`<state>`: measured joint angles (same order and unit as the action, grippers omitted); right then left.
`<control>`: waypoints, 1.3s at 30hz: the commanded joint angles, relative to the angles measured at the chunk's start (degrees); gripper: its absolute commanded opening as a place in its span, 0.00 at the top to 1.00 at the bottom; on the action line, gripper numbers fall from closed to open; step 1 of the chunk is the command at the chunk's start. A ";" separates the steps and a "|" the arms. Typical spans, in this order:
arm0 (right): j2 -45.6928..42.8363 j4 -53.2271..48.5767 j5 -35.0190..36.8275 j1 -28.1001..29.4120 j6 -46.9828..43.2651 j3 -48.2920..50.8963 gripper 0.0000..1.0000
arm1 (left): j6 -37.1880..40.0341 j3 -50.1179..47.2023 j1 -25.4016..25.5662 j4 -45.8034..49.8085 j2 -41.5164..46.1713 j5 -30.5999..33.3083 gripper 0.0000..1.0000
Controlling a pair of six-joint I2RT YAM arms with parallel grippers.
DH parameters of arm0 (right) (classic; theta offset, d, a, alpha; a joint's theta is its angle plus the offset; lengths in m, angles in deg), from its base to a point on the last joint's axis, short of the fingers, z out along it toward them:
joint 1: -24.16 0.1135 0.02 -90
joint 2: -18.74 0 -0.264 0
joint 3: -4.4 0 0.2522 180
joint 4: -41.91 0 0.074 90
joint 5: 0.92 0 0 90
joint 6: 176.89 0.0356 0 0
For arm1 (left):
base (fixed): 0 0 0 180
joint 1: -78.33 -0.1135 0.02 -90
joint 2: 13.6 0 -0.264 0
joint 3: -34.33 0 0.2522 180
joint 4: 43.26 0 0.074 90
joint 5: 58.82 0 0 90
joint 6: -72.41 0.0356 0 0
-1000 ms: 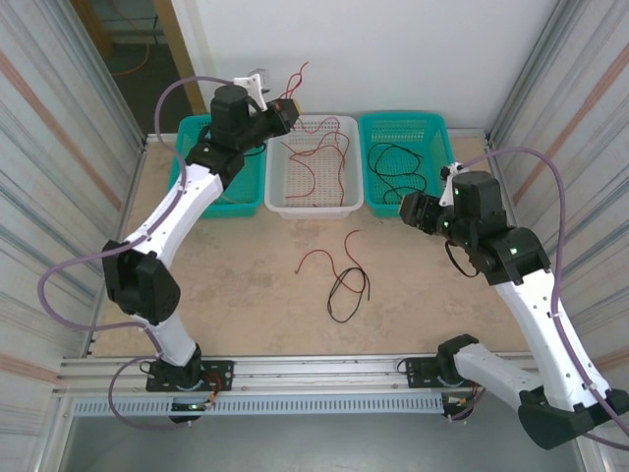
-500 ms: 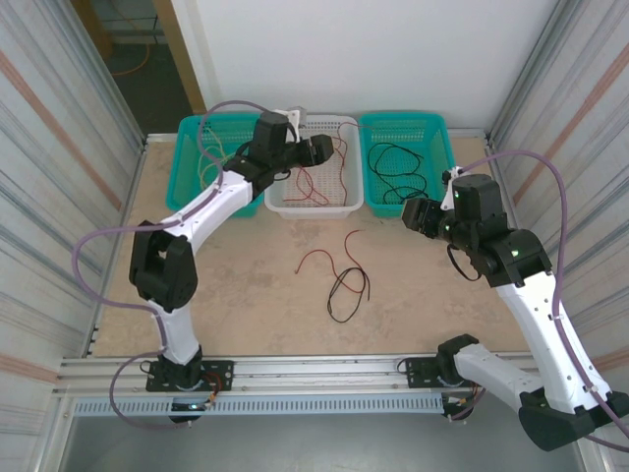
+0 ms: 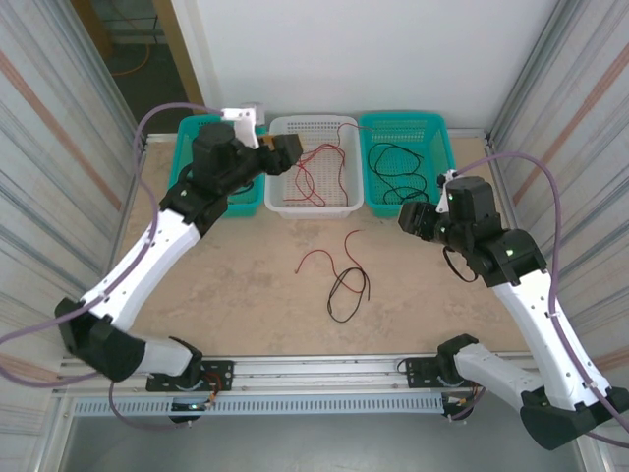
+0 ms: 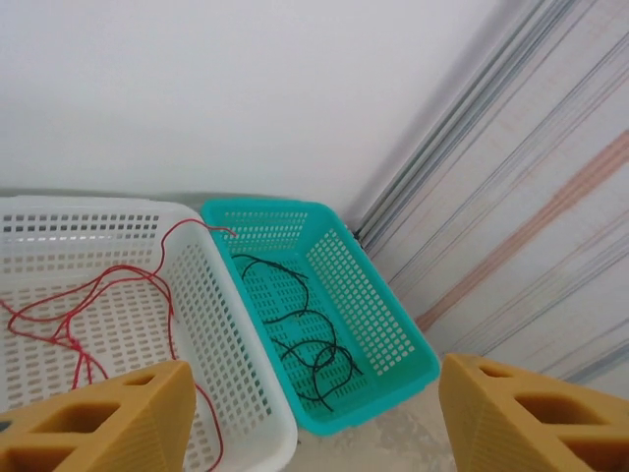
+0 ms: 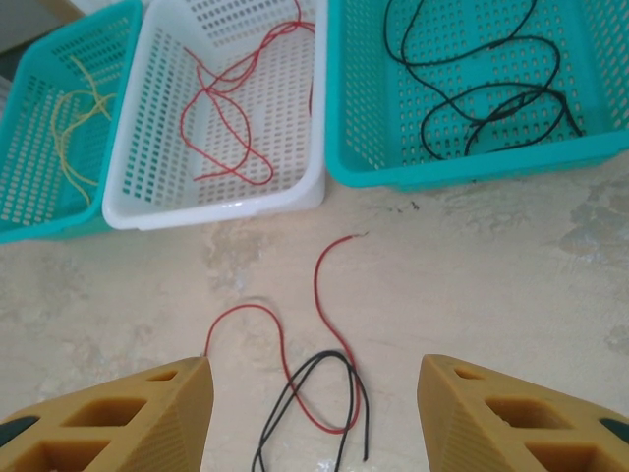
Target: Untangle the cables
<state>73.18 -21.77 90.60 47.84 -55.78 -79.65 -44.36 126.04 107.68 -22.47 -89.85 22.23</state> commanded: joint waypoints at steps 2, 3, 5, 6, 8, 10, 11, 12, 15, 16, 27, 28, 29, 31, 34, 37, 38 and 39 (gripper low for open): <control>1.35 0.39 0.10 2.91 2.31 3.24 0.44 | 1.31 -8.69 0.11 3.07 6.91 -0.49 0.35; 1.61 0.69 0.53 3.91 2.66 4.41 0.44 | 1.36 -11.26 0.10 3.22 9.09 -0.54 0.34; 1.90 1.83 1.16 6.16 3.78 7.70 0.43 | 1.06 -15.76 0.01 6.01 13.48 -0.06 0.33; 3.49 2.64 1.06 7.17 4.37 9.38 0.42 | 1.06 -17.32 0.01 7.81 15.08 -0.06 0.34; 5.34 5.05 0.68 9.45 5.87 13.31 0.42 | 1.36 -21.21 0.06 10.72 18.99 -1.08 0.37; 7.56 7.37 0.75 11.54 7.32 16.79 0.42 | 0.94 -24.69 0.01 12.75 22.64 -1.47 0.38; 9.10 8.60 0.66 12.34 8.18 18.38 0.44 | 0.44 -26.16 0.01 13.98 24.44 -1.21 0.38; 10.53 9.81 0.32 13.01 8.99 19.73 0.46 | 0.18 -27.33 0.01 15.19 25.79 -0.92 0.39; 15.19 13.52 0.02 15.57 11.40 22.94 0.50 | -0.25 -29.79 0.01 18.70 29.35 0.11 0.44; 16.87 14.55 0.41 16.57 12.02 23.63 0.51 | -0.59 -30.38 0.01 19.57 30.23 0.47 0.45; 29.47 17.58 2.41 18.98 15.57 23.56 0.67 | -3.44 -33.05 0.01 18.38 30.39 -0.91 0.57; 30.24 17.60 2.86 18.90 16.02 23.68 0.68 | -3.45 -33.08 0.01 18.30 30.20 -1.10 0.57; 30.69 18.01 2.73 18.79 16.18 23.83 0.69 | -3.53 -33.07 0.01 18.12 30.04 -1.20 0.57; 31.78 19.73 1.48 18.77 16.18 24.05 0.71 | -3.47 -33.14 0.01 17.92 30.01 -1.24 0.57; 33.61 21.24 0.42 18.81 16.22 23.58 0.74 | -3.38 -33.22 0.01 17.93 30.15 -1.19 0.58; 35.11 21.35 0.91 18.77 16.18 22.84 0.78 | -3.38 -33.26 0.01 18.11 30.45 -1.06 0.58; 35.48 21.26 1.09 18.78 16.09 22.59 0.79 | -3.25 -33.25 0.01 18.08 30.60 -1.02 0.58; 35.75 21.11 1.35 18.78 16.00 22.26 0.82 | -3.21 -33.14 0.01 18.14 30.85 -0.98 0.58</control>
<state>107.86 -0.54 90.84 66.31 -40.87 -55.65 -47.42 93.30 107.68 -3.35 -59.93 21.79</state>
